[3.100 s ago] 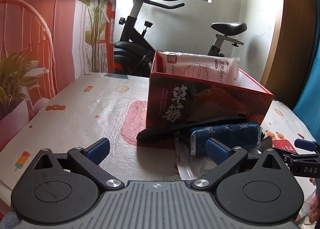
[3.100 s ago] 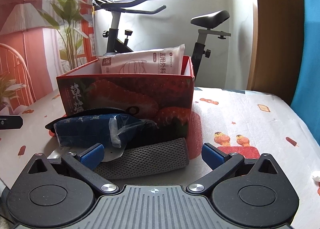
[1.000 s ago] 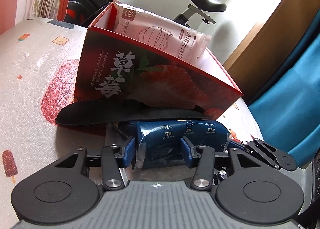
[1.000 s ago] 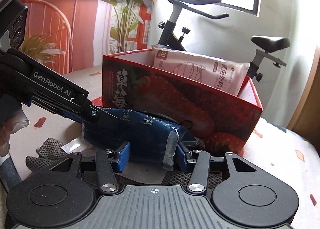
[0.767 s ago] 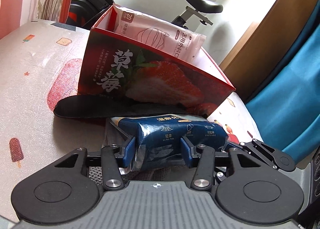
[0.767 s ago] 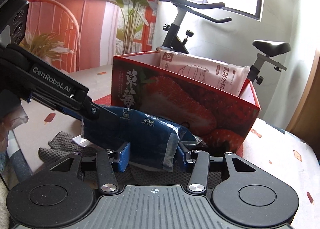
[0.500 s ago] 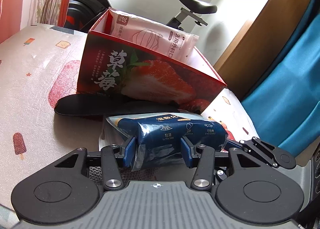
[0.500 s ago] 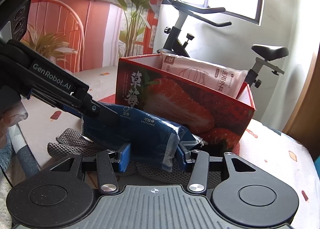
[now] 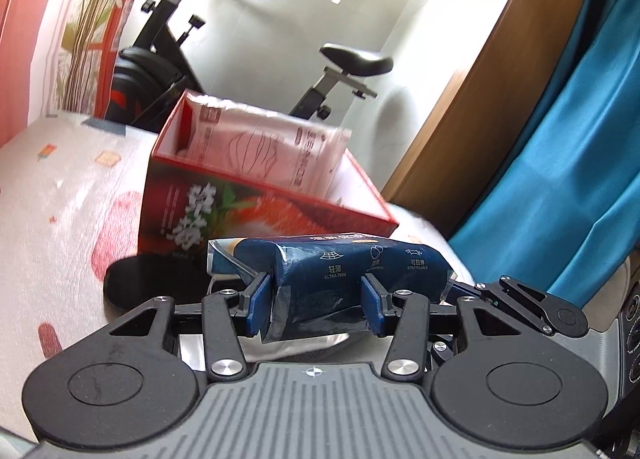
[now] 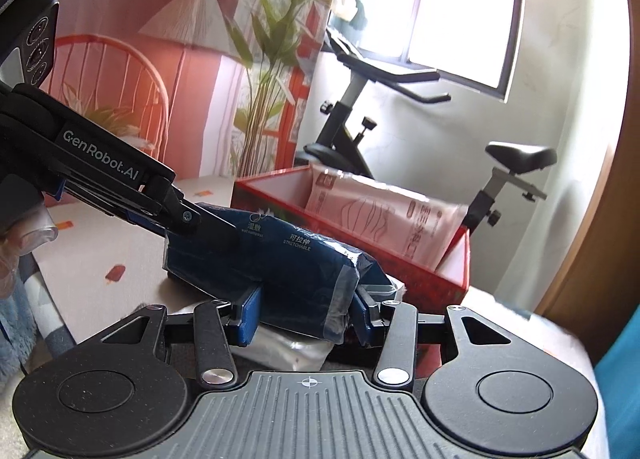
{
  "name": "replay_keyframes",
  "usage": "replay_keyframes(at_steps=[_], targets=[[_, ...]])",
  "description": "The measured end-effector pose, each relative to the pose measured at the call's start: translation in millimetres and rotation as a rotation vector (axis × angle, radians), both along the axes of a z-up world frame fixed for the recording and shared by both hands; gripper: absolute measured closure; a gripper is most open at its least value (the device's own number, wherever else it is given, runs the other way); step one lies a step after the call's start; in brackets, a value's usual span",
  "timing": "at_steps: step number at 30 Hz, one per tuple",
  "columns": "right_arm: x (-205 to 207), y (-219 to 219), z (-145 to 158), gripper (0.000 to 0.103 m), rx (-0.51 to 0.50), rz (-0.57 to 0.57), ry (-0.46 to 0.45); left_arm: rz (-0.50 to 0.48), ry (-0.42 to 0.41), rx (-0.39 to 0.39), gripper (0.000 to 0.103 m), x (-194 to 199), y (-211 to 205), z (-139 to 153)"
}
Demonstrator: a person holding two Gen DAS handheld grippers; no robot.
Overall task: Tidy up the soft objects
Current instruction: 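Lift the blue package with both grippers and carry it over the red box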
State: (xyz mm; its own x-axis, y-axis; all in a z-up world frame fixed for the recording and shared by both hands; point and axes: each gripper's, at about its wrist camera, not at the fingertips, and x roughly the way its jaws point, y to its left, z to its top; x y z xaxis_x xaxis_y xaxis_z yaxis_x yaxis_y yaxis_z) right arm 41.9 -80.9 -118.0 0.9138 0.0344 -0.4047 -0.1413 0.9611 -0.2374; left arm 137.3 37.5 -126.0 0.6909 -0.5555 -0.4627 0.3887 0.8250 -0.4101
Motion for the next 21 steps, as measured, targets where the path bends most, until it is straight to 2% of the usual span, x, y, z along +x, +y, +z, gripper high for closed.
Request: replay_keyframes(at_steps=[6,10,14,18,21], targets=[[13,-1,37,0.061,-0.043,0.020,-0.067,-0.006,-0.080,-0.029,0.052,10,2,34],[36,-6,59,0.061,-0.072,0.034,-0.100,-0.001,-0.118,-0.040,0.052,30,3,54],[70,-13,78,0.061,-0.071,0.045,-0.116,0.008,-0.165,-0.021,0.052,57,0,72],[111,-22,85,0.061,-0.090,0.052,-0.100,0.003,-0.167,-0.007,0.052,91,-2,81],[143,-29,83,0.061,-0.082,0.069,-0.066,0.019,-0.133,-0.008,0.052,124,-2,79]])
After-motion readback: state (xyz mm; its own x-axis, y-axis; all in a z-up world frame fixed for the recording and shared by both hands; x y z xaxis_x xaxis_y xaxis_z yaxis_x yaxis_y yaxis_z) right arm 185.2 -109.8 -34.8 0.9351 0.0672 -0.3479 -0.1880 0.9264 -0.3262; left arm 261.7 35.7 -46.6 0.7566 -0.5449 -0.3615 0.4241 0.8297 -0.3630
